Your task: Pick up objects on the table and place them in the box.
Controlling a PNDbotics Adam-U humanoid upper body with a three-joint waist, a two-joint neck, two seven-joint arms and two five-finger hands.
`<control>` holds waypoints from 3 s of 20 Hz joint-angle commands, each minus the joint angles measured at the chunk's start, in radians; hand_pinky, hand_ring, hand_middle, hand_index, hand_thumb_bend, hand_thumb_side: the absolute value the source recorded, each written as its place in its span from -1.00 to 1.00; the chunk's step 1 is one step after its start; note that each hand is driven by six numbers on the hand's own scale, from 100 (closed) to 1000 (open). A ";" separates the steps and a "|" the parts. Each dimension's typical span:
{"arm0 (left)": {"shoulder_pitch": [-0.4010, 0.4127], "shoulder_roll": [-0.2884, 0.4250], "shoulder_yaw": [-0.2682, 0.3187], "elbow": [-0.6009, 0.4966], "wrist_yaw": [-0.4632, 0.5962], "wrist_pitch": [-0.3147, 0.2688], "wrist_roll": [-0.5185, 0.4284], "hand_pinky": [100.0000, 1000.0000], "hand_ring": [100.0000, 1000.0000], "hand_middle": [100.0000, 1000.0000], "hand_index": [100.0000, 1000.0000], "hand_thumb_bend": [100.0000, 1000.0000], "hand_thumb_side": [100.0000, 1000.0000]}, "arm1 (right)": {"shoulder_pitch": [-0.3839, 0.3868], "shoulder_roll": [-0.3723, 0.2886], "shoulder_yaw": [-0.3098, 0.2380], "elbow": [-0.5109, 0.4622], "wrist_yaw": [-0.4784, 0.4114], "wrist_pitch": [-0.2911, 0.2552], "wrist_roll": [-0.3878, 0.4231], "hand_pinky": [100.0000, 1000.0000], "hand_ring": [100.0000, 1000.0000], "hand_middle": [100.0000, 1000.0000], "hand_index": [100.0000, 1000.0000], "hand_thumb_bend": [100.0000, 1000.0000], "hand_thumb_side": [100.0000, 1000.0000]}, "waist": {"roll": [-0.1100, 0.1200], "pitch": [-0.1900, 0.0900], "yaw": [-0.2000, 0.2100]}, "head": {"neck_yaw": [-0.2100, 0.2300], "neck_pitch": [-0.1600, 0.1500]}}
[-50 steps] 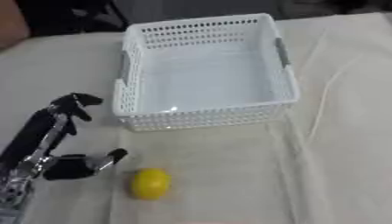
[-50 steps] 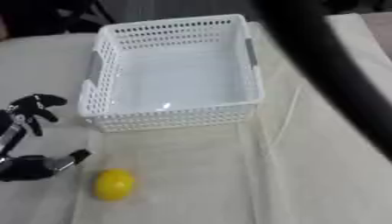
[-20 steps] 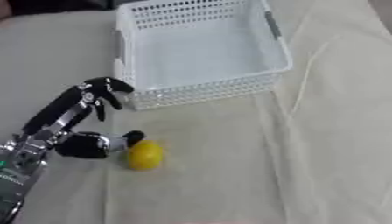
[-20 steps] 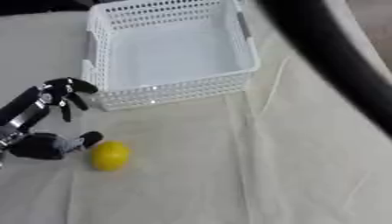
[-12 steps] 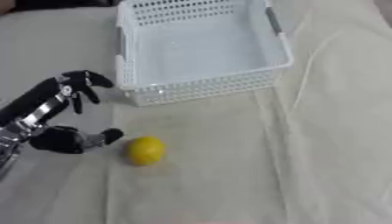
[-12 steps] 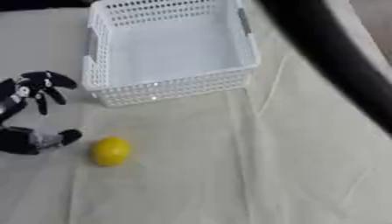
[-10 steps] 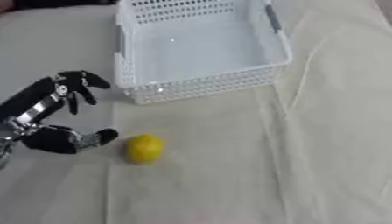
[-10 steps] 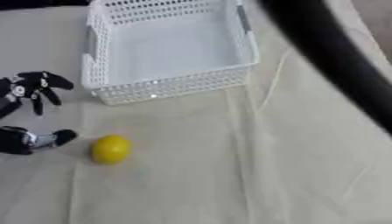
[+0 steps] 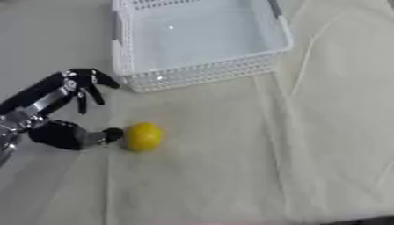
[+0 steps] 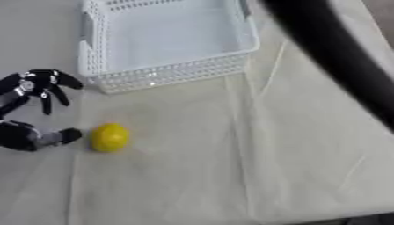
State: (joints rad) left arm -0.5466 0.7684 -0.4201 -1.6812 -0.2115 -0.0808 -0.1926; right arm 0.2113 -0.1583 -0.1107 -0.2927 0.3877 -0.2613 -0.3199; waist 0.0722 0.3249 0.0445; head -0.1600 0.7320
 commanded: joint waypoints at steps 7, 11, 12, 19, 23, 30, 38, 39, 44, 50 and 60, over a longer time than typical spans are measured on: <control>-0.017 -0.038 -0.011 0.035 -0.033 -0.001 -0.030 -0.41 0.10 0.46 0.60 -0.03 -0.01 | 0.010 -0.027 0.002 -0.009 0.005 -0.010 0.010 -0.21 0.03 0.25 0.37 -1.00 0.73 | -0.007 -0.014 -0.013 | -0.007 0.021; -0.026 -0.080 -0.018 0.061 -0.048 -0.001 -0.040 -0.42 0.10 0.46 0.60 -0.09 0.03 | 0.008 -0.030 0.001 -0.014 0.010 -0.010 0.017 -0.21 0.03 0.25 0.37 -1.00 0.73 | -0.009 -0.014 -0.017 | -0.006 0.029; -0.030 -0.095 -0.020 0.070 -0.056 -0.002 -0.042 -0.42 0.09 0.45 0.60 -0.14 -0.04 | 0.007 -0.031 0.001 -0.015 0.011 -0.010 0.018 -0.21 0.03 0.25 0.37 -1.00 0.73 | -0.009 -0.015 -0.019 | -0.006 0.031; -0.049 -0.162 -0.030 0.112 -0.097 -0.006 -0.050 -0.44 0.08 0.44 0.58 -0.18 -0.15 | 0.006 -0.039 -0.001 -0.023 0.015 -0.012 0.027 -0.21 0.03 0.25 0.37 -1.00 0.73 | -0.008 -0.017 -0.025 | -0.008 0.038; -0.051 -0.185 -0.030 0.132 -0.111 -0.004 -0.044 -0.45 0.07 0.43 0.57 -0.33 -0.28 | 0.005 -0.039 -0.002 -0.024 0.015 -0.010 0.027 -0.21 0.03 0.24 0.37 -1.00 0.73 | -0.007 -0.016 -0.022 | -0.006 0.038; -0.025 -0.226 -0.023 0.161 -0.142 0.005 -0.031 -0.48 0.06 0.42 0.56 -0.31 -0.23 | 0.003 -0.042 -0.003 -0.027 0.015 -0.012 0.031 -0.21 0.03 0.24 0.37 -1.00 0.73 | -0.009 -0.016 -0.021 | -0.004 0.038; 0.003 -0.207 -0.001 0.166 -0.192 -0.003 -0.017 -0.45 0.08 0.41 0.56 -0.68 -0.57 | 0.000 -0.037 -0.003 -0.026 0.012 -0.014 0.034 -0.21 0.03 0.24 0.37 -1.00 0.73 | -0.017 -0.014 -0.013 | -0.001 0.038; 0.006 -0.204 0.005 0.165 -0.212 -0.011 -0.013 -0.44 0.08 0.40 0.56 -0.76 -0.80 | 0.000 -0.036 -0.003 -0.027 0.011 -0.014 0.034 -0.21 0.03 0.24 0.37 -1.00 0.73 | -0.018 -0.014 -0.012 | -0.001 0.038; 0.027 -0.215 0.053 0.154 -0.356 -0.086 0.064 -0.68 -0.13 0.09 0.30 -1.00 -1.00 | -0.002 -0.032 -0.003 -0.029 0.011 -0.016 0.035 -0.21 0.03 0.24 0.37 -1.00 0.73 | -0.025 -0.010 -0.011 | -0.002 0.038; 0.045 -0.255 0.110 0.179 -0.484 -0.213 0.316 -1.00 -0.72 -0.53 -0.30 -1.00 -1.00 | -0.004 -0.028 -0.003 -0.035 0.015 -0.017 0.038 -0.21 0.03 0.24 0.37 -1.00 0.73 | -0.033 -0.006 -0.015 | -0.002 0.038; 0.043 -0.256 0.191 0.201 -0.348 -0.340 0.499 -1.00 -1.00 -0.99 -0.74 -1.00 -1.00 | 0.000 -0.024 -0.004 -0.034 0.024 -0.014 0.037 -0.21 0.03 0.24 0.37 -1.00 0.73 | -0.036 -0.008 -0.019 | -0.015 0.038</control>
State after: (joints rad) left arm -0.4927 0.4909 -0.2543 -1.4619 -0.5890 -0.4130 0.2989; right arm 0.2014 -0.1774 -0.1115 -0.3301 0.4068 -0.2770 -0.2841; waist 0.0375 0.3315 0.0271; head -0.1672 0.7703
